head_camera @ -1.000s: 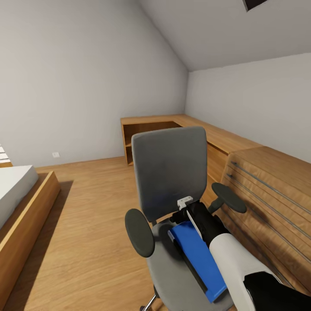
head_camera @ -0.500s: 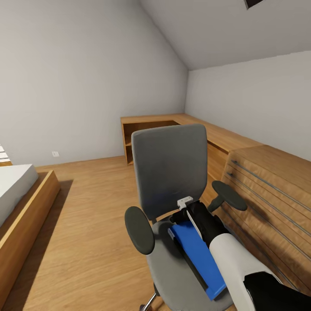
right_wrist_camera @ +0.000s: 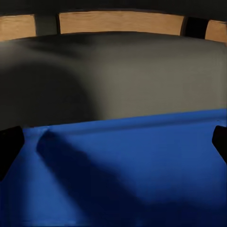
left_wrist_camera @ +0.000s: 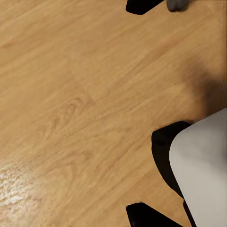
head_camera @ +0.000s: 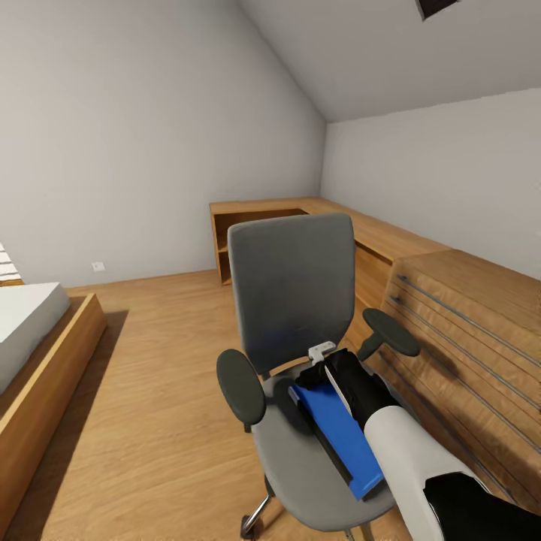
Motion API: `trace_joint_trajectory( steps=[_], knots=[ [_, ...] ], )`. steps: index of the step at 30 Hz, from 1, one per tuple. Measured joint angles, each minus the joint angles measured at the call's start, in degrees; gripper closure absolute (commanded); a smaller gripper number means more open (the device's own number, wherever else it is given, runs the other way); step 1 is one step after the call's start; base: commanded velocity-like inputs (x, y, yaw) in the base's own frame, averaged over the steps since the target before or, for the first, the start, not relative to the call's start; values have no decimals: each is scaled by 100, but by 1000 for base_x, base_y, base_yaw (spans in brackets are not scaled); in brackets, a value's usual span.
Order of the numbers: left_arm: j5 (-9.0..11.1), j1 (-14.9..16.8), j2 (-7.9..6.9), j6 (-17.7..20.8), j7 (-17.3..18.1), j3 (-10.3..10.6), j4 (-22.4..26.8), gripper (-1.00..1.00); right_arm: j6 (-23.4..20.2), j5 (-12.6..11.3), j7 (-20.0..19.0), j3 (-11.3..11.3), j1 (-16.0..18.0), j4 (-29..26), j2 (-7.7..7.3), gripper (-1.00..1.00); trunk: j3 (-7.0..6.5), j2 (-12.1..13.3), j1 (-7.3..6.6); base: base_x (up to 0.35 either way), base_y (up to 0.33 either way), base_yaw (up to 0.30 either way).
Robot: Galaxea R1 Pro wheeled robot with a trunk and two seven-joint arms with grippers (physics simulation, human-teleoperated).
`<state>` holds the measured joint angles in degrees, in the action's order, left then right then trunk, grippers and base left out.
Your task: In the bedroom, organize the workspace by keeping the computer under the desk, ensuring the monitor is on the desk, placing the keyboard on the desk next to the monitor, placing the mouse on the desk next to the keyboard, moving the folder from the swivel chair onto the desk next to the mouse, stacking the notebook on top of the folder with the pen on top of the notebook, and positioning the swivel chair next to the desk.
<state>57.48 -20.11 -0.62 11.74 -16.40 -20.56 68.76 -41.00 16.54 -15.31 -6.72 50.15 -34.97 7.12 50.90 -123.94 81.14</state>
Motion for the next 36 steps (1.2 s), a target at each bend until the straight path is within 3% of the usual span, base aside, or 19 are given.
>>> trace_joint_trajectory(
  steps=[22, 36],
  knots=[
    [0, 0, -4, -6, 3, 0, -108, -100, -2, 3, 0, 0, -6, -1, 0, -100, 0, 0, -1, -15, -2, 0],
    [-1, 0, -6, -10, 4, 0, -113, -100, 63, 7, 0, 7, -56, -75, 5, -100, 0, 0, -2, 146, 0, 0]
  ],
)
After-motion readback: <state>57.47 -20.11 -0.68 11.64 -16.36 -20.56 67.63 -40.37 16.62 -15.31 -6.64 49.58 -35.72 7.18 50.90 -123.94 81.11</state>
